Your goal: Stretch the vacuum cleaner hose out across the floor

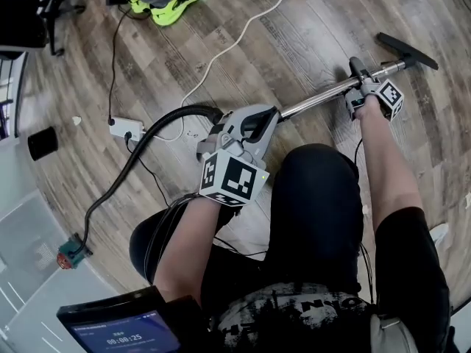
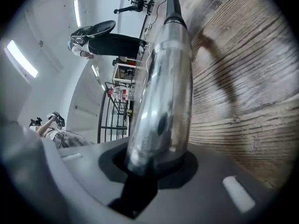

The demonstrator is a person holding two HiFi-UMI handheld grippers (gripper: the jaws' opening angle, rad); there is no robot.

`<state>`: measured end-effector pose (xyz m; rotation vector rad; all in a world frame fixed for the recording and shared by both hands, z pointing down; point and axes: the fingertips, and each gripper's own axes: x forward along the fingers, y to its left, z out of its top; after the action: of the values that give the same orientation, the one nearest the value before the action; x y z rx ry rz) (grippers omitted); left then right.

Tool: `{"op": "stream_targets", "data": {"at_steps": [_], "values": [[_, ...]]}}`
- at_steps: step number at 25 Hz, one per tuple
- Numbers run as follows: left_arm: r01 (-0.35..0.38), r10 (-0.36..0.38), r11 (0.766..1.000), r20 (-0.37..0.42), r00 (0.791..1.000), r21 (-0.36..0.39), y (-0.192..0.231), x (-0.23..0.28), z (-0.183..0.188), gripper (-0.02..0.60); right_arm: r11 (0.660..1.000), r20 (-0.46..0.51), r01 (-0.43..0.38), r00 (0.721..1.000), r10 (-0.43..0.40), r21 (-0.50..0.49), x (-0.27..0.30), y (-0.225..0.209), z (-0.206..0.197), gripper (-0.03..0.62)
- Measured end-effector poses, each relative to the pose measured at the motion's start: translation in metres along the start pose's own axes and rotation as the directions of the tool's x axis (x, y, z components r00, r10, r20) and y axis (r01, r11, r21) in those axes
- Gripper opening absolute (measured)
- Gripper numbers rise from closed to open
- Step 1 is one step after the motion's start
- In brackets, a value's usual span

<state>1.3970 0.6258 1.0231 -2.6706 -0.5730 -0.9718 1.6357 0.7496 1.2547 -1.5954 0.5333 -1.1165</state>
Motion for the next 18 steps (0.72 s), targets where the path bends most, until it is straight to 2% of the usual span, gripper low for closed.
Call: {"op": "stream_targets", "data": {"at_steps": [4,9,18], "values": [[0.018,-0.018,1.000,-0.009,1.000,-0.013,-0.007,-0.001,-0.006,0.002,0.995,-0.063,0.038,0.997,-0.044,-0.096,0.004,-0.008,-0.001,0.134],[0.032,-0.032,0.999,-0.017,0.999,-0.020,-0.009,0.003,-0.007,0.002,0.946,-0.133,0.166,0.969,-0.209,-0.277,-0.004,-0.022,-0.015,0.226],[0.044,-0.043,0.999,-0.016,0.999,0.024,-0.008,0.011,0.000,0.002,0.868,-0.167,0.350,0.889,-0.426,-0.353,-0.021,-0.040,-0.015,0.261]]}}
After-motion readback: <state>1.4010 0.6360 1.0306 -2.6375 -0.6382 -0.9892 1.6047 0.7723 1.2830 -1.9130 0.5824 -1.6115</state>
